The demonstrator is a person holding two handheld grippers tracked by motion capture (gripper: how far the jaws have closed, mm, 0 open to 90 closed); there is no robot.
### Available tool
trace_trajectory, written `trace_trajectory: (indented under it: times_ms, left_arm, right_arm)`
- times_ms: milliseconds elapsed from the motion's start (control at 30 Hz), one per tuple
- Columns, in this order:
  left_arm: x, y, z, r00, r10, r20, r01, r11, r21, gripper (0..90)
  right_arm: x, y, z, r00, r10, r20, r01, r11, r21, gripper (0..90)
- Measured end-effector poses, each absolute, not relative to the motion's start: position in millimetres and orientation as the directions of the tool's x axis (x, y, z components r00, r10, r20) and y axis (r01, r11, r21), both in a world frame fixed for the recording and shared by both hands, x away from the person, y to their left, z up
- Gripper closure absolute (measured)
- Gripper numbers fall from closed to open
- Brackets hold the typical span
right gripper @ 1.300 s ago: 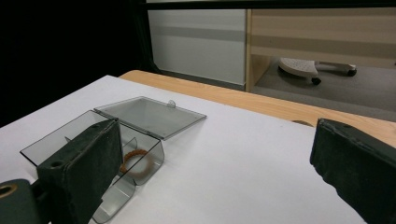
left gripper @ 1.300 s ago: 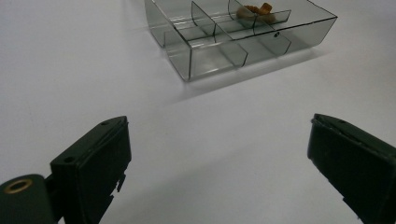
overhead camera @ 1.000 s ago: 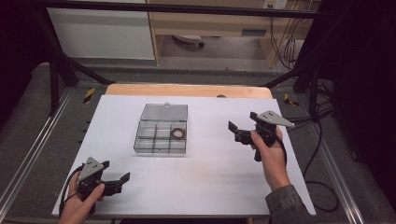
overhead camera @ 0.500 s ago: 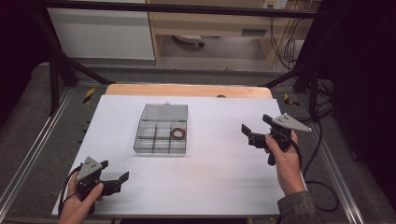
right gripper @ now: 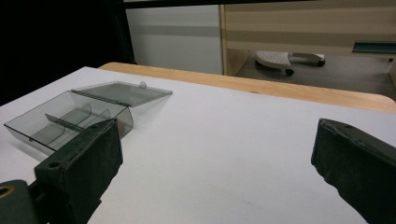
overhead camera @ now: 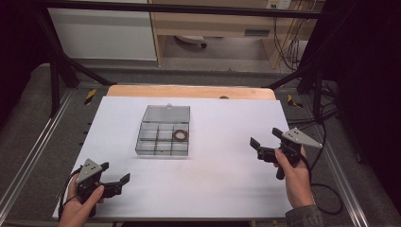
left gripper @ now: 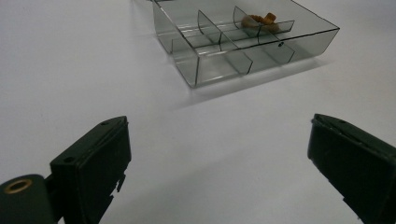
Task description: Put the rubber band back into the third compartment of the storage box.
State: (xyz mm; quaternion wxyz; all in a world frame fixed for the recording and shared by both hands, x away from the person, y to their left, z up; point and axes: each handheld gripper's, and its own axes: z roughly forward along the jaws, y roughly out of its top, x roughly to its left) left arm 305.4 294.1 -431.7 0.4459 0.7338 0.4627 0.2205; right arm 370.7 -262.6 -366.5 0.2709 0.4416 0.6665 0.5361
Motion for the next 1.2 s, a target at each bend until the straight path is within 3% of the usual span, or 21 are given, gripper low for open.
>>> trace_trajectory:
  times_ms: [567, 1200]
  left_arm:
    - [304.2, 295.1, -431.4, 0.485, 0.869, -0.098, 0.467, -0.162, 0.869, 6.1]
    - [301.3, 291.5, -430.6, 0.512, 0.852, -0.107, 0.450, -0.160, 0.878, 5.8]
  right_arm:
    - [354.4, -265.9, -401.6, -0.445, 0.884, 0.143, 0.344, 0.021, 0.939, 2.2]
    - [351.8, -244.4, -438.1, -0.484, 0.863, 0.148, 0.424, 0.084, 0.902, 2.3]
